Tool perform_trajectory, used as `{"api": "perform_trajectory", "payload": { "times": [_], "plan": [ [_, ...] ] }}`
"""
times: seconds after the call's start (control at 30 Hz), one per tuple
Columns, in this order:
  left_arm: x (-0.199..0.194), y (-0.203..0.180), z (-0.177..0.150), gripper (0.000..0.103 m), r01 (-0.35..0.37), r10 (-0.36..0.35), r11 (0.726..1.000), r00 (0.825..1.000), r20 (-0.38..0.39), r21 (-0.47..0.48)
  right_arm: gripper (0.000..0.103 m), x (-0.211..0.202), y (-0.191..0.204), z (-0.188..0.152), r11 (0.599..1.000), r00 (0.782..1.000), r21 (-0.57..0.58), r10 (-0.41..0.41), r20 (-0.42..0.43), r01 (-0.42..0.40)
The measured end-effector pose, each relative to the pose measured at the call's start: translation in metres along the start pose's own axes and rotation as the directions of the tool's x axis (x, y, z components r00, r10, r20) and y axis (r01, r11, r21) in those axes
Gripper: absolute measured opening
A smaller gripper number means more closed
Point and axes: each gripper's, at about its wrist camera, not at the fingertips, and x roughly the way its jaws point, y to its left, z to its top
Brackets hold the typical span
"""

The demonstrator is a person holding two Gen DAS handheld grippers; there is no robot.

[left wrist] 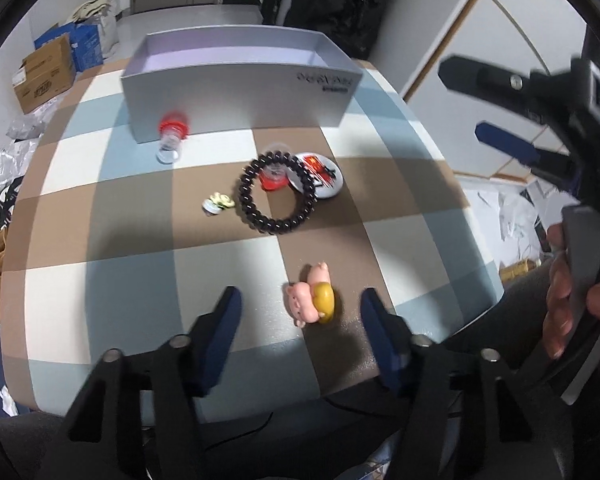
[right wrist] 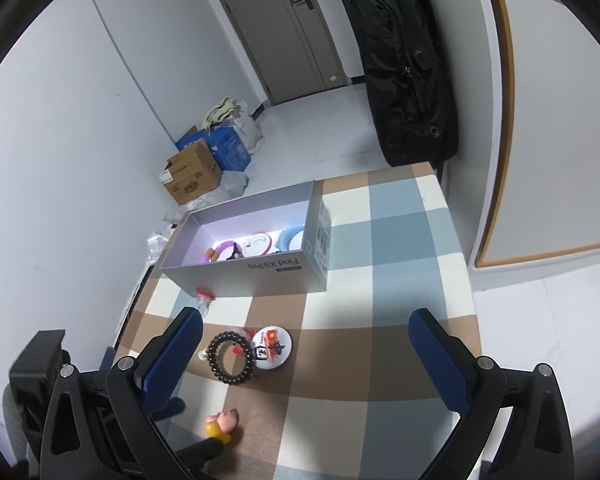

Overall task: Organize jewelry
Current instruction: 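Lower the left tool over the pink toy with the yellow ball, then grasp the pink toy with the left tool while the right tool grasps the black beaded bracelet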

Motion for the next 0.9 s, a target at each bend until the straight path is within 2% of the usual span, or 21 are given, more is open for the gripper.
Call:
{"api": "perform_trajectory", "payload": {
  "times": [0.1, 0.13, 0.17, 0.37, 0.57, 0.9],
  "plan": [
    [0.003, -0.002, -0.001, 0.03, 0.004, -0.003, 1.0, 1.0, -0.022, 0.013, 0.103, 0.0, 0.001, 0.0, 1.0, 1.0, -0.002, -0.001, -0.002, 0.001],
    [0.004, -0.002, -0.001, 0.021, 0.008, -0.007, 1.0, 1.0, -0.028, 0.016, 0.103, 0.001, 0.002, 0.0, 1.0, 1.0, -0.007, -0.006, -0.003, 0.006],
    [0.004, -0.002, 0.0, 0.019, 0.009, -0.008, 1.0, 0.999, -0.031, 0.018, 0.103, 0.001, 0.003, 0.0, 1.0, 1.0, -0.013, -0.011, -0.003, 0.011],
    [0.003, -0.002, 0.001, 0.019, -0.006, 0.007, 1.0, 1.0, -0.025, 0.017, 0.103, 0.005, 0.007, 0.0, 0.999, 1.0, -0.04, -0.027, -0.012, 0.027],
    [-0.004, 0.008, 0.005, 0.019, 0.004, -0.005, 1.0, 1.0, -0.009, -0.029, 0.103, 0.009, 0.014, -0.001, 0.995, 0.998, -0.077, -0.061, -0.022, 0.059],
    [-0.029, 0.032, 0.017, 0.019, 0.042, -0.03, 0.989, 0.996, 0.084, -0.142, 0.103, 0.021, 0.022, -0.003, 0.986, 0.992, -0.128, -0.113, -0.048, 0.107]
  ]
}}
